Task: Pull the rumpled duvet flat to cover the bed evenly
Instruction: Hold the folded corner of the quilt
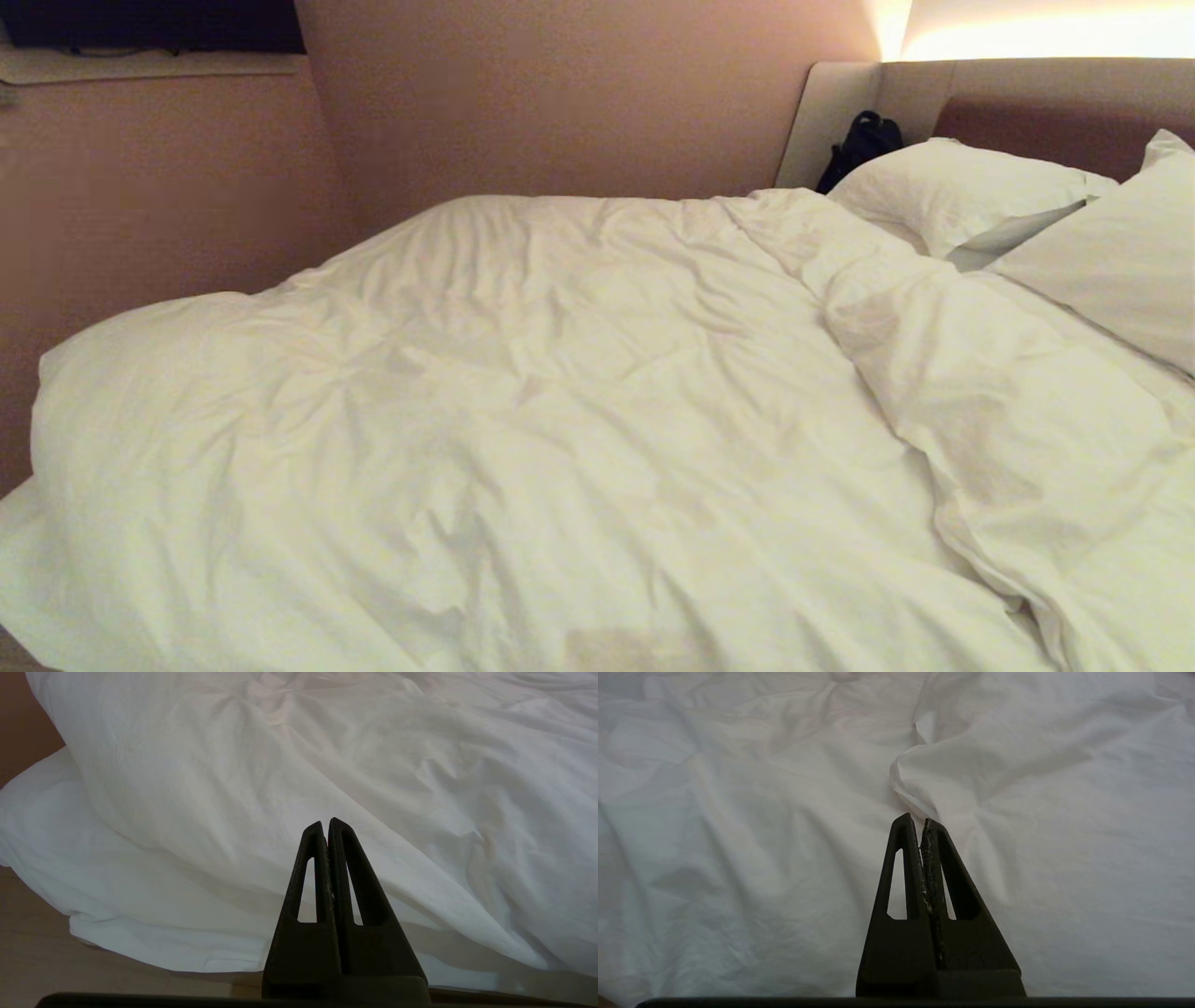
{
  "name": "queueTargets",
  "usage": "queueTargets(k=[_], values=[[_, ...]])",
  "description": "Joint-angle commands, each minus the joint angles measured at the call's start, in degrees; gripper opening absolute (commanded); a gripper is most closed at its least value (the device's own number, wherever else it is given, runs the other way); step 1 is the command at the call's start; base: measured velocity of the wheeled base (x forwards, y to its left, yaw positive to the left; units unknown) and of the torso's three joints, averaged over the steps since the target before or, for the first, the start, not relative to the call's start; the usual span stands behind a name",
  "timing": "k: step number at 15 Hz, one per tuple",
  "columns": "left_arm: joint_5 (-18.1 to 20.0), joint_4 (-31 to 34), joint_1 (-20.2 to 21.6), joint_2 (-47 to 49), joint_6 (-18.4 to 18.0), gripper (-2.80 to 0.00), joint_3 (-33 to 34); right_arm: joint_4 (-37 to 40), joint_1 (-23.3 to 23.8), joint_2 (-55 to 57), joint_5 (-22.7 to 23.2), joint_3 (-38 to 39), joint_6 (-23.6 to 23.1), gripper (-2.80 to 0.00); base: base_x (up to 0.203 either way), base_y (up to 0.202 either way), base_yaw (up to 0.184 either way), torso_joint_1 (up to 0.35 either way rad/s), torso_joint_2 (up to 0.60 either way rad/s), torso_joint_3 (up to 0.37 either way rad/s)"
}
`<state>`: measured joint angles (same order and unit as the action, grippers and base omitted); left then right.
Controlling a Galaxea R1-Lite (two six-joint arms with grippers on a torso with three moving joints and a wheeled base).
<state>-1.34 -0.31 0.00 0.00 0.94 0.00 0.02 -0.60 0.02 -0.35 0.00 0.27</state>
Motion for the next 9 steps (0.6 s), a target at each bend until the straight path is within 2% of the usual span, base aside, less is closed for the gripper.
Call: queueTargets(k=[1,3,5,9], values=[[0.00,-0.04,0.00,0.00,0.05,-2.80,0.00,-0.02,-0.02,-0.02,0.00,0.00,0.00,-2.80,0.000,0.000,0.000,0.000,0.00,0.000],[0.02,-0.04,0.00,0.00,0.29,-2.80,0.00,-0.02,-0.02,-0.02,0.00,0.00,0.00,-2.80,0.000,0.000,0.000,0.000,0.00,0.000],[-0.07,-0.04,0.00,0.00,0.47,-2.80,0.00,-0.02,-0.02,-0.02,0.00,0.00,0.00,-2.80,-0.002,0.088,0.000,-0.001,0.00,0.002],[-0.07,-0.04,0.00,0.00,0.47,-2.80,0.00,-0.02,-0.02,-0.02,0.00,0.00,0.00,-2.80,0.000,0.191,-0.002,0.002,0.00,0.004]])
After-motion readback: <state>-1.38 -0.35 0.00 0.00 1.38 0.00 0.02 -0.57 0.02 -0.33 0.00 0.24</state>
